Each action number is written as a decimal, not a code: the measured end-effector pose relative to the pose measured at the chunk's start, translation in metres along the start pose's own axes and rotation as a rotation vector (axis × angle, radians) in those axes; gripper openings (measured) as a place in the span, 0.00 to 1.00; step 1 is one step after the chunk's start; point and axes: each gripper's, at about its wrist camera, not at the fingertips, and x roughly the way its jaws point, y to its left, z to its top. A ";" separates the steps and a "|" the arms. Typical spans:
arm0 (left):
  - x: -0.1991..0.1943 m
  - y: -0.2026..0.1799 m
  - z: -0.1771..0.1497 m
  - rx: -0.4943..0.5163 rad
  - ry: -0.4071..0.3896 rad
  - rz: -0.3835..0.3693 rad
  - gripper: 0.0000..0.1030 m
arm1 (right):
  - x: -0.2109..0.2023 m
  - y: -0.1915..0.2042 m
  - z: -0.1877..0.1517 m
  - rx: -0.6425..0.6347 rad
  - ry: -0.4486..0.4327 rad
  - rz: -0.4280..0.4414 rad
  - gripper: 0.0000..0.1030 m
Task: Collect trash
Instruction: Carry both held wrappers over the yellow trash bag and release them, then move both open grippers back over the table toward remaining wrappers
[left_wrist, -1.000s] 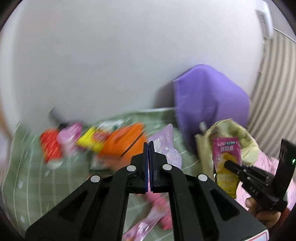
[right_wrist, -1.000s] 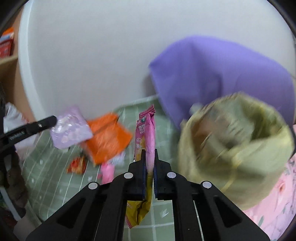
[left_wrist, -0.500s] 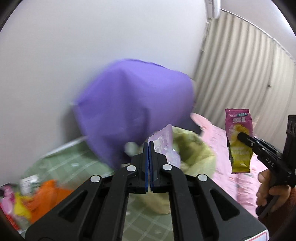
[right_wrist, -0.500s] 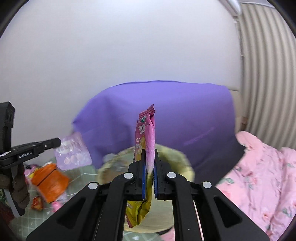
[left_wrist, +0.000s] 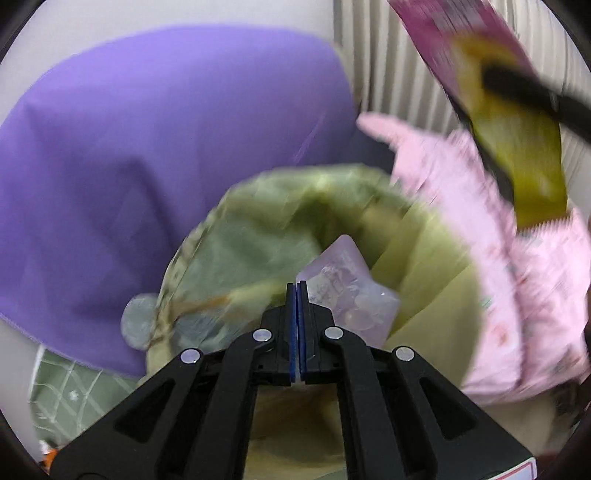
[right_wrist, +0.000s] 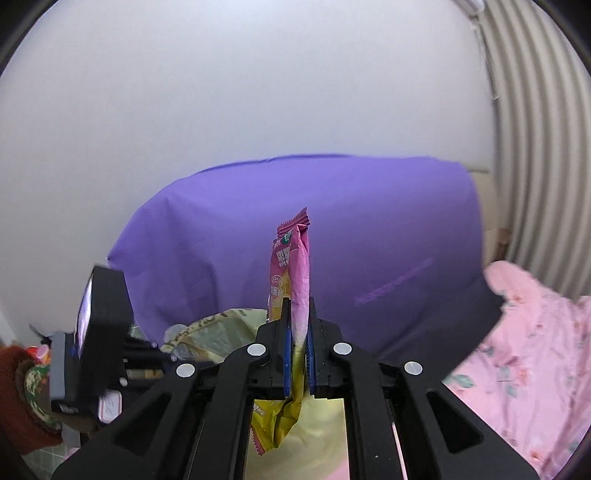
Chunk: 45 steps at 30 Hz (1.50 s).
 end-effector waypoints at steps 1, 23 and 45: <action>0.002 0.004 -0.006 -0.002 0.019 0.026 0.01 | 0.011 0.000 -0.002 0.005 0.017 0.023 0.08; -0.020 0.078 -0.021 -0.286 -0.062 -0.199 0.20 | 0.070 0.019 -0.071 0.008 0.283 -0.023 0.35; -0.170 0.158 -0.175 -0.607 -0.251 0.335 0.39 | 0.041 0.143 -0.073 -0.084 0.172 0.217 0.39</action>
